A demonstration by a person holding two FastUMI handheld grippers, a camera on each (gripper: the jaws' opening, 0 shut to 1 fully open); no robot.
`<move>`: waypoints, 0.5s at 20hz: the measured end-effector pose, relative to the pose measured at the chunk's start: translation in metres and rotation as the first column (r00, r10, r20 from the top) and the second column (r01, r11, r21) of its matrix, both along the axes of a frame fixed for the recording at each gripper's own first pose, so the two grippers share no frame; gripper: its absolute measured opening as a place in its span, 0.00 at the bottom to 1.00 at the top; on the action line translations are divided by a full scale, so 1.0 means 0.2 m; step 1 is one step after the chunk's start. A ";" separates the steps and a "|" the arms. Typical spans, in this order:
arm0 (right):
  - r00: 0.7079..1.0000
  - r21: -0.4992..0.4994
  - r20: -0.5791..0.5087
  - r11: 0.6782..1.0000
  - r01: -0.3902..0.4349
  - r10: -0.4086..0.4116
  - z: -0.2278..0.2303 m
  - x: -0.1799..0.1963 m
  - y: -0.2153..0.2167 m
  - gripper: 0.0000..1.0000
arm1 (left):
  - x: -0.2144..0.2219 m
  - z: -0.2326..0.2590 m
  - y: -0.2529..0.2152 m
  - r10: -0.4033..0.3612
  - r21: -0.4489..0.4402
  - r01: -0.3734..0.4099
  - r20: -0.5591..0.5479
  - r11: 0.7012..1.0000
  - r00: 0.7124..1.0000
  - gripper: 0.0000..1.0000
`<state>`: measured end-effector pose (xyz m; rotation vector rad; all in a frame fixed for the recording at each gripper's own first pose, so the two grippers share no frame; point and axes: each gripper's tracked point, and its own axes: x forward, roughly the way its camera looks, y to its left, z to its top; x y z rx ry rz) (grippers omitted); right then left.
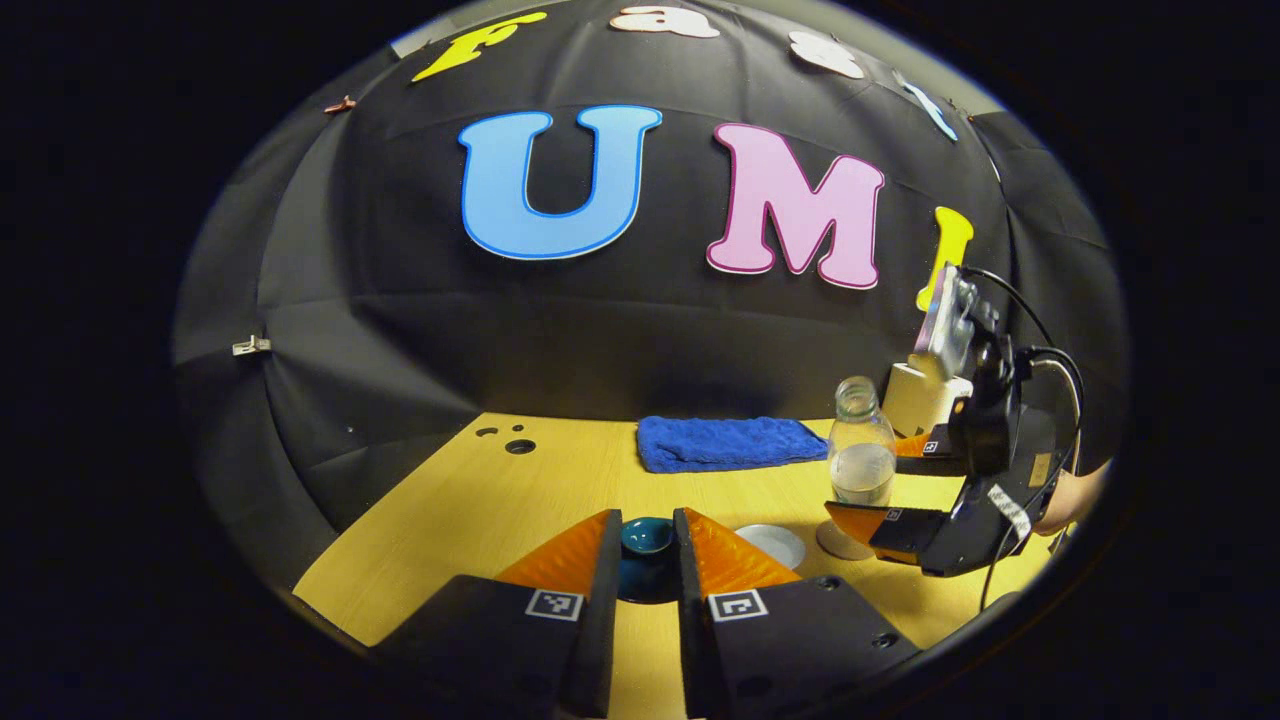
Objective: Open the teacup lid with one hand, grasp the water bottle and pour water into the teacup with the other hand; after pouring, place the water bottle on the coaster and then close the teacup lid.
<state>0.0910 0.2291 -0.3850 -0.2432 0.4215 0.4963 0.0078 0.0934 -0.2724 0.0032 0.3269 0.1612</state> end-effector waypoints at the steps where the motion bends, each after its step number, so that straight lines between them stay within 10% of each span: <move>1: 0.999 0.067 -0.031 0.997 0.035 -0.033 0.00 0.03 0.00 0.75 | 0.00 0.00 -0.01 -0.007 0.003 0.007 -0.001 1.000 1.000 0.31; 10: 0.951 0.304 -0.211 0.910 0.281 -0.224 -0.16 0.08 -0.07 0.76 | 0.10 -0.04 -0.13 -0.039 0.013 0.040 -0.022 0.999 0.999 0.31</move>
